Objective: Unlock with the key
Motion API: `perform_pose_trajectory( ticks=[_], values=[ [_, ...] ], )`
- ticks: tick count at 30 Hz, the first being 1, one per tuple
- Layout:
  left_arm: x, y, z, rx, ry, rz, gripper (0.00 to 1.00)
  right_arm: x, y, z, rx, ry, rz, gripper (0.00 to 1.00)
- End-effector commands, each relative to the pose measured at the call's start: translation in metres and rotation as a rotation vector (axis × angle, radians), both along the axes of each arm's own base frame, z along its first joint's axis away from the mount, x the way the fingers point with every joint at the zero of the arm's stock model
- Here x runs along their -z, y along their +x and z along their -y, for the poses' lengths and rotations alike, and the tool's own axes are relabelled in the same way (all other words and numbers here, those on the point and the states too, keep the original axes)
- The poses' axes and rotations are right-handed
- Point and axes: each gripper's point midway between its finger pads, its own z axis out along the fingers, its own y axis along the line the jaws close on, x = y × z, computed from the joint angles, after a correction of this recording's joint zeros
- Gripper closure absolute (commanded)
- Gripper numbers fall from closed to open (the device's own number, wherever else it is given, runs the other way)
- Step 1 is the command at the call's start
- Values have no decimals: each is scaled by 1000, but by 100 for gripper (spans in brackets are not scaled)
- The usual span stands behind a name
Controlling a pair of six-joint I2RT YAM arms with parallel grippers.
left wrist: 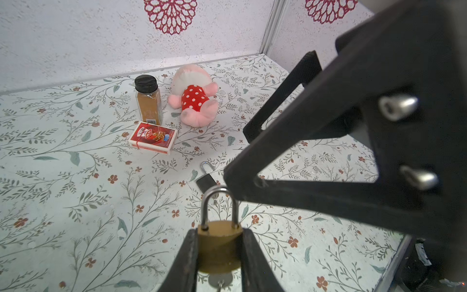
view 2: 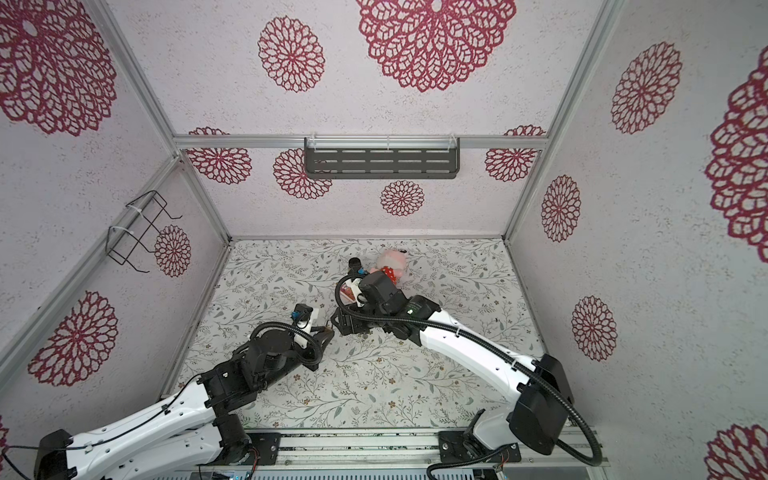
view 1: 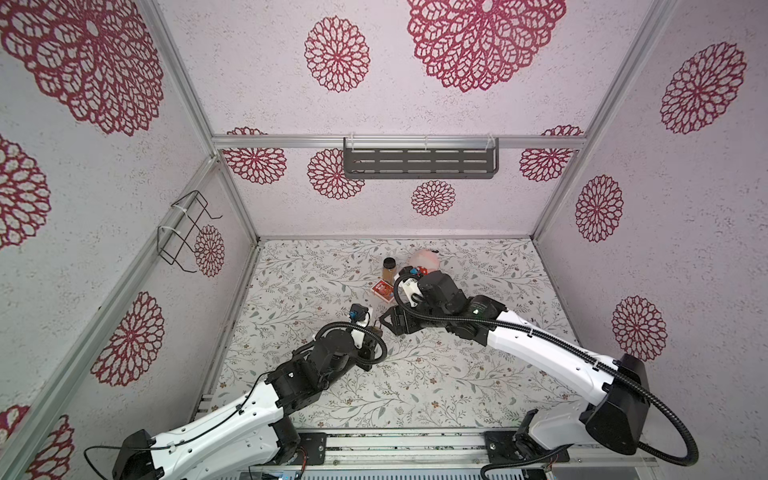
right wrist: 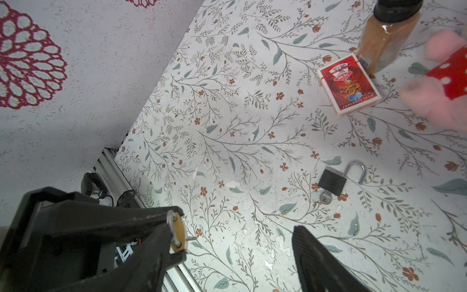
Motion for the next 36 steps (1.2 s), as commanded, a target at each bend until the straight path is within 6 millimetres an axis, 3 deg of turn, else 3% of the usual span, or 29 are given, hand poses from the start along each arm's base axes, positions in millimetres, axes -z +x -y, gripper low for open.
perform_pose_trajectory(
  ticks=[1,7,19,25,36],
  values=[
    [-10,4,1,1,-23,30,100,-16,3,-3,-17,12,40,20],
    [-8,4,1,3,-21,29,100,-6,12,-7,-15,-44,31,19],
    [-8,3,-3,0,-9,40,100,8,21,5,2,-140,22,18],
    [-8,3,-5,-8,-16,45,100,14,15,11,-7,-148,4,17],
    [-11,4,-5,-15,-25,54,100,6,1,13,-32,-59,-2,18]
  ],
)
